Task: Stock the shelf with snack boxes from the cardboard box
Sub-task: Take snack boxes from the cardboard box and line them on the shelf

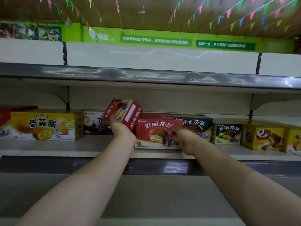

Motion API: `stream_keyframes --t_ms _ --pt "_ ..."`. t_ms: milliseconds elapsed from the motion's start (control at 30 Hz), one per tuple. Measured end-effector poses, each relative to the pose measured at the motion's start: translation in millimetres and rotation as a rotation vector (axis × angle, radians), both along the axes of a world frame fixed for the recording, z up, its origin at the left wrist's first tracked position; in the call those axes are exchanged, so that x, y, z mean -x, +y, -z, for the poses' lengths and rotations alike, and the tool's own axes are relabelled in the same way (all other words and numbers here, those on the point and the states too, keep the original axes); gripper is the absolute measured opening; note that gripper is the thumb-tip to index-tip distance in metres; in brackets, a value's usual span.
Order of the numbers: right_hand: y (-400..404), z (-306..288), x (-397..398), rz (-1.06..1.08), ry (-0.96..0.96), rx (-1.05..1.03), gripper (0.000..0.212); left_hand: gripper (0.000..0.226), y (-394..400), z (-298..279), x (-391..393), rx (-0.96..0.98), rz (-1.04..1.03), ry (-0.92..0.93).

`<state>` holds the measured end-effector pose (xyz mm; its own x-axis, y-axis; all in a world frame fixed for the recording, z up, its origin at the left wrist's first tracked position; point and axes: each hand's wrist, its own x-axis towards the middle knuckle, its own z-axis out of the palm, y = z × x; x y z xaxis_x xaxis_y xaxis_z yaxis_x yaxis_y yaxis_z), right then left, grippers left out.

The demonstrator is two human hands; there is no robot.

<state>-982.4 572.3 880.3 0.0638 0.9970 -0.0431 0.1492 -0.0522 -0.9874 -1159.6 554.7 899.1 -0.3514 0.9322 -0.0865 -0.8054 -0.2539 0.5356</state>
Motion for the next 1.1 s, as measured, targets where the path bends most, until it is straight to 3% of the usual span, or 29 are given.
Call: stream_keyframes --t_ms 133,267,733,1100 --pt "7.9 -7.1 11.6 0.097 0.257 0.041 0.041 0.037 6.9 -1.2 -5.6 -0.006 -0.022 0.004" --pt "21.7 -4.9 20.8 0.190 0.358 0.031 0.046 0.034 11.0 -0.8 -4.0 -0.002 -0.035 0.010" --pt "36.2 1.7 35.0 0.236 0.245 0.004 0.070 0.045 15.5 12.2 0.9 -0.068 -0.077 -0.077" --pt "26.0 -11.7 39.6 0.280 0.272 -0.004 0.060 0.039 4.9 -1.8 18.2 0.080 -0.005 0.078"
